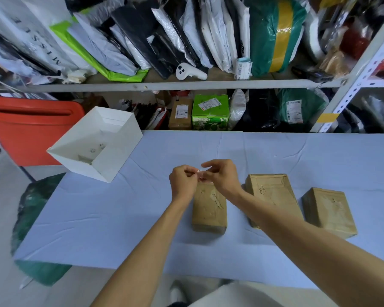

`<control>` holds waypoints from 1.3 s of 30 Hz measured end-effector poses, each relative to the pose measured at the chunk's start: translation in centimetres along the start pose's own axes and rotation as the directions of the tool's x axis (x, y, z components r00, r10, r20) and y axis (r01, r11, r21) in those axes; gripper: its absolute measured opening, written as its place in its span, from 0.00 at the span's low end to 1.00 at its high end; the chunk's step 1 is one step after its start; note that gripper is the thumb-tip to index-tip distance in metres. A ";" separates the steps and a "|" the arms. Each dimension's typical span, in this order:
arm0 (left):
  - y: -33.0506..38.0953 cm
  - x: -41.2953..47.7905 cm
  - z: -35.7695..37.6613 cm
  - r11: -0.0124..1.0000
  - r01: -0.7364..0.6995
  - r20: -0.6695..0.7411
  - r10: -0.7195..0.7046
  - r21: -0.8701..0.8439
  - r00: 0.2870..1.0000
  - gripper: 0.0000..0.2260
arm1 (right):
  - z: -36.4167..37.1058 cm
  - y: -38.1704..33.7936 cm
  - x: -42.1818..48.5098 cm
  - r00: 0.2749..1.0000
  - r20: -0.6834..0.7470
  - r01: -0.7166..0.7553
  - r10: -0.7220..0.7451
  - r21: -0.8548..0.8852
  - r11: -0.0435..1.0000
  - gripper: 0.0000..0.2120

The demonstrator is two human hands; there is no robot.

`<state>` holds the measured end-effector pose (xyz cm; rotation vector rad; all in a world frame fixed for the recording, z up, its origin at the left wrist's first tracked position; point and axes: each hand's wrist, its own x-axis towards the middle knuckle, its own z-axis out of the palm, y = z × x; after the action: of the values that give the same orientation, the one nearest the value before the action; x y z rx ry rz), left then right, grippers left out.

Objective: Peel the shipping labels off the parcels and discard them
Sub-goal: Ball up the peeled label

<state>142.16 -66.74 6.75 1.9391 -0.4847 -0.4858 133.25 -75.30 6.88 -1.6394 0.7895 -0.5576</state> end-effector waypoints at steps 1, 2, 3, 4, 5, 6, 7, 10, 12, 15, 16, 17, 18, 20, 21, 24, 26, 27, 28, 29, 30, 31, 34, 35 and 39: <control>-0.1 -0.1 -0.1 0.999 0.034 -0.014 -0.034 -0.027 0.999 0.07 | 0.4 0.0 -0.1 0.999 -0.033 0.008 -0.008 0.011 1.000 0.08; -0.1 -0.2 -0.4 0.996 0.061 -0.028 -0.063 -0.057 0.998 0.06 | 0.8 0.0 -0.2 0.999 -0.043 0.018 -0.018 0.003 1.000 0.05; -0.1 -0.4 -0.7 0.993 0.086 -0.046 -0.090 -0.085 0.995 0.06 | 1.1 0.0 -0.2 0.999 -0.026 0.030 -0.031 -0.009 0.999 0.03; 0.0 -0.6 -1.2 0.988 0.108 -0.062 -0.115 -0.110 0.991 0.05 | 1.4 -0.2 -0.1 0.999 -0.002 0.037 -0.037 -0.029 0.999 0.02; 0.1 -0.7 -1.7 0.983 0.126 -0.074 -0.137 -0.132 0.988 0.04 | 1.8 -0.3 0.1 0.999 0.024 0.036 -0.035 -0.046 0.998 0.03; 0.0 -0.8 -2.3 0.979 0.139 -0.083 -0.153 -0.150 0.985 0.03 | 2.2 -0.6 0.3 0.998 0.053 0.035 -0.032 -0.061 0.998 0.04; 0.0 -0.8 -2.9 0.975 0.149 -0.092 -0.166 -0.164 0.982 0.02 | 2.6 -0.8 0.4 0.996 0.077 0.040 -0.034 -0.083 0.996 0.04; -0.4 -0.6 -5.2 0.964 0.179 -0.132 -0.207 -0.197 0.969 0.01 | 4.7 -1.9 0.5 0.988 0.124 0.104 -0.087 -0.136 0.985 0.04; -1.0 -0.3 -7.0 0.958 0.188 -0.152 -0.224 -0.218 0.963 0.01 | 6.4 -2.4 0.4 0.982 0.143 0.142 -0.122 -0.142 0.980 0.05; -1.9 0.1 -9.6 0.959 0.204 -0.157 -0.236 -0.195 0.959 0.02 | 9.2 -3.2 0.4 0.977 0.173 0.148 -0.121 -0.155 0.977 0.03; -2.3 0.2 -10.6 0.963 0.206 -0.159 -0.234 -0.171 0.959 0.02 | 10.1 -3.5 0.4 0.976 0.184 0.151 -0.120 -0.165 0.975 0.03; -2.7 0.3 -11.6 0.970 0.200 -0.157 -0.221 -0.139 0.963 0.03 | 11.1 -3.8 0.3 0.972 0.196 0.163 -0.128 -0.178 0.970 0.03; -3.1 0.4 -12.7 0.978 0.181 -0.148 -0.194 -0.099 0.970 0.03 | 12.0 -4.1 0.4 0.968 0.209 0.180 -0.139 -0.194 0.964 0.03; -4.0 0.7 -15.1 0.994 0.105 -0.119 -0.105 -0.004 0.987 0.04 | 13.9 -4.7 0.6 0.959 0.237 0.213 -0.156 -0.239 0.947 0.03; -4.4 0.9 -16.3 0.996 0.066 -0.100 -0.061 0.053 0.993 0.04 | 14.8 -5.0 0.7 0.954 0.253 0.230 -0.161 -0.271 0.935 0.04; -5.3 1.6 -19.6 0.960 0.051 -0.053 -0.038 0.276 0.998 0.05 | 17.6 -5.7 1.3 0.939 0.304 0.265 -0.159 -0.348 0.899 0.05; -5.6 2.3 -21.8 0.883 0.073 -0.045 -0.059 0.463 0.997 0.09 | 19.6 -6.2 1.6 0.928 0.347 0.278 -0.137 -0.398 0.874 0.05; -5.8 2.7 -22.9 0.847 0.077 -0.045 -0.062 0.526 0.997 0.11 | 20.5 -6.6 1.9 0.919 0.374 0.293 -0.126 -0.433 0.853 0.05; -5.9 3.0 -24.1 0.823 0.081 -0.052 -0.062 0.563 0.997 0.12 | 21.4 -7.0 2.1 0.909 0.400 0.312 -0.118 -0.466 0.828 0.06; -6.0 3.3 -25.2 0.806 0.085 -0.062 -0.060 0.586 0.996 0.13 | 22.2 -7.3 2.4 0.901 0.419 0.331 -0.115 -0.489 0.807 0.06; -6.2 3.7 -26.3 0.794 0.088 -0.071 -0.056 0.601 0.996 0.13 | 23.0 -7.7 2.7 0.896 0.430 0.342 -0.112 -0.505 0.792 0.06; -6.4 4.1 -27.4 0.784 0.087 -0.073 -0.053 0.614 0.996 0.12 | 23.7 -8.1 3.0 0.892 0.438 0.349 -0.109 -0.516 0.782 0.06; -7.1 5.2 -29.9 0.757 0.080 -0.062 -0.052 0.648 0.997 0.10 | 25.5 -9.1 3.7 0.886 0.454 0.359 -0.095 -0.540 0.761 0.05; -7.3 5.6 -30.5 0.752 0.083 -0.060 -0.058 0.654 0.997 0.10 | 26.1 -9.4 3.9 0.881 0.465 0.366 -0.092 -0.543 0.756 0.05; -7.8 7.6 -31.9 0.731 0.096 -0.061 -0.075 0.675 0.995 0.09 | 27.7 -10.4 5.0 0.852 0.519 0.390 -0.064 -0.548 0.740 0.04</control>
<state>166.48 -43.77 11.04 2.6875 -0.6123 -0.3580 158.73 -59.88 10.86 -2.4188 0.4085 -0.0131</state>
